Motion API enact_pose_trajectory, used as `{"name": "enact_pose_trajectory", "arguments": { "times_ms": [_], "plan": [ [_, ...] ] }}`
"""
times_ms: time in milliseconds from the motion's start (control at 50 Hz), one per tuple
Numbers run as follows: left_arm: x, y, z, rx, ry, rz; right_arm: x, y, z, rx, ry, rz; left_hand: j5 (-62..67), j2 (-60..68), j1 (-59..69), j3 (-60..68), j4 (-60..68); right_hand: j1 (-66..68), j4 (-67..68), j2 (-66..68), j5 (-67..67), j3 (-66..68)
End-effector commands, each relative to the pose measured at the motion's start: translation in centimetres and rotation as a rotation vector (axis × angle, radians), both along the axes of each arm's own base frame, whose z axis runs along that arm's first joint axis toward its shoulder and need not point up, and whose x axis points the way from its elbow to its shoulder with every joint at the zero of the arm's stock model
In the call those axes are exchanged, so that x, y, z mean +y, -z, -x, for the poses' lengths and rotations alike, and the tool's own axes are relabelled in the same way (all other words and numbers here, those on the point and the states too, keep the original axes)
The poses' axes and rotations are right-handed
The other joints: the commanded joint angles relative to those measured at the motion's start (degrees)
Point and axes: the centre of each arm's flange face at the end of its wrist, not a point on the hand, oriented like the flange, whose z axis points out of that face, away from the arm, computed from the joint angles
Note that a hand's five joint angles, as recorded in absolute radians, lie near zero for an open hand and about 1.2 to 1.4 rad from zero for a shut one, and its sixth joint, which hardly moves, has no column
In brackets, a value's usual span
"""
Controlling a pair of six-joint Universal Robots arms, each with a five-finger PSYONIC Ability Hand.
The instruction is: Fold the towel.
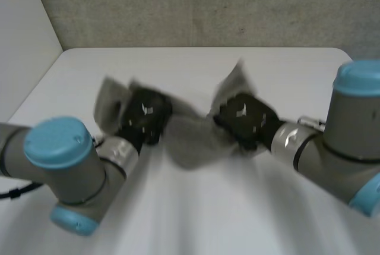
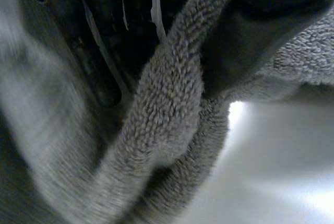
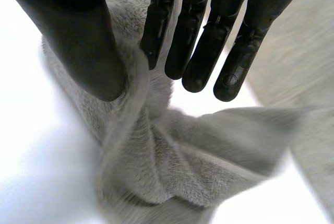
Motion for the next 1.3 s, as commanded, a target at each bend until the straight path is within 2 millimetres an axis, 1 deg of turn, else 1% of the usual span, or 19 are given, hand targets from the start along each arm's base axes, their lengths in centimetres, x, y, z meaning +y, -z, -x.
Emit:
{"name": "enact_pose_trajectory", "arguments": {
  "times_ms": [20, 120, 220, 260, 300, 320, 340, 360, 400, 540, 620, 700, 740, 780, 900, 1000, 1120, 1220, 1300],
  "plan": [
    [1.4, 3.8, -1.0, -0.154, 0.009, -0.047, 2.1, 4.9, 1.1, 0.093, -0.006, -0.139, -3.78, -2.69, -4.02, -2.5, -2.49, -0.55, -1.46, -1.72, -0.64, -1.0],
    [0.8, 3.5, -1.5, -0.165, -0.01, -0.038, 2.2, 5.6, 1.2, 0.102, -0.002, -0.161, -4.63, -3.54, -4.86, -3.35, -3.33, -0.21, -1.12, -1.38, -0.31, -0.67],
    [0.6, 2.9, -2.0, -0.174, -0.024, -0.055, 2.0, 5.4, 1.2, 0.096, 0.006, -0.159, -8.16, -7.07, -8.39, -6.88, -6.87, -0.38, -1.29, -1.55, -0.47, -0.83],
    [0.8, 2.4, -2.1, -0.182, -0.022, -0.066, 1.9, 5.3, 1.3, 0.092, 0.012, -0.157, -18.36, -17.27, -18.59, -17.08, -17.06, -0.71, -1.62, -1.88, -0.81, -1.17],
    [0.8, 2.4, -2.1, -0.182, -0.022, -0.066, 1.7, 5.1, 1.3, 0.092, 0.02, -0.151, -18.42, -17.33, -18.66, -17.14, -17.13, -1.89, -2.8, -3.06, -1.99, -2.35],
    [0.9, 2.2, -2.1, -0.187, -0.021, -0.072, 1.6, 5.0, 1.4, 0.094, 0.035, -0.145, -26.91, -25.83, -27.15, -25.63, -25.62, -5.39, -6.3, -6.56, -5.48, -5.84],
    [1.1, 1.8, -2.2, -0.19, -0.021, -0.077, 1.5, 4.9, 1.4, 0.095, 0.049, -0.141, -40.65, -39.57, -40.89, -39.37, -39.36, -9.59, -10.5, -10.76, -9.68, -10.04],
    [1.1, 1.8, -2.2, -0.19, -0.021, -0.077, 1.5, 4.9, 1.4, 0.096, 0.049, -0.141, -40.79, -39.7, -41.03, -39.51, -39.5, -9.63, -10.54, -10.8, -9.72, -10.08],
    [1.3, 0.9, -2.4, -0.193, -0.023, -0.082, 1.3, 4.7, 1.5, 0.09, 0.085, -0.144, -50.01, -48.93, -50.25, -48.74, -48.72, -11.14, -12.05, -12.31, -11.24, -11.6],
    [1.4, -1.8, -2.3, -0.175, -0.018, -0.058, 0.8, 3.7, 1.7, 0.001, 0.154, -0.199, -54.24, -53.16, -54.48, -52.96, -52.95, -11.65, -12.56, -12.82, -11.74, -12.1],
    [0.2, -3.6, -1.7, -0.152, -0.022, -0.018, 0.5, 3.1, 1.7, -0.101, 0.209, -0.28, -54.08, -53.0, -54.32, -52.8, -52.79, -11.98, -12.9, -13.15, -12.08, -12.44],
    [-0.8, -3.9, -1.3, -0.155, -0.02, -0.022, 0.4, 3.0, 1.6, -0.142, 0.225, -0.322, -54.08, -53.0, -54.32, -52.8, -52.79, -12.32, -13.23, -13.49, -12.41, -12.77],
    [-1.4, -3.3, -1.1, -0.167, -0.014, -0.049, 0.4, 3.1, 1.6, -0.15, 0.231, -0.333, -53.74, -52.66, -53.98, -52.47, -52.45, -12.32, -13.23, -13.49, -12.42, -12.78],
    [-2.5, -1.8, -0.9, -0.198, 0.01, -0.122, 0.6, 3.3, 1.7, -0.144, 0.232, -0.34, -53.41, -52.32, -53.65, -52.13, -52.12, -12.82, -13.73, -13.99, -12.92, -13.28],
    [-3.3, 0.1, -0.4, -0.264, 0.065, -0.229, 0.8, 3.6, 1.8, -0.138, 0.235, -0.349, -52.06, -50.98, -52.3, -50.78, -50.77, -14.68, -15.59, -15.84, -14.77, -15.13],
    [-4.0, 2.2, -1.2, -0.408, 0.084, -0.319, 0.8, 3.7, 1.8, -0.135, 0.241, -0.35, -48.71, -47.62, -48.95, -47.43, -47.42, -15.52, -16.43, -16.68, -15.61, -15.97],
    [-4.4, 2.3, -2.0, -0.45, 0.074, -0.341, 0.7, 4.1, 1.8, -0.129, 0.241, -0.356, -41.97, -40.88, -42.21, -40.69, -40.68, -16.52, -17.44, -17.69, -16.62, -16.98],
    [-4.1, 1.3, -3.0, -0.445, 0.051, -0.348, 0.7, 4.3, 1.9, -0.114, 0.237, -0.348, -26.35, -25.27, -26.59, -25.07, -25.06, -17.53, -18.44, -18.7, -17.63, -17.99],
    [-3.7, 1.1, -3.8, -0.446, 0.039, -0.363, 0.7, 4.3, 1.8, -0.108, 0.234, -0.341, -25.48, -24.4, -25.72, -24.21, -24.19, -17.71, -18.62, -18.87, -17.8, -18.16]
  ]
}}
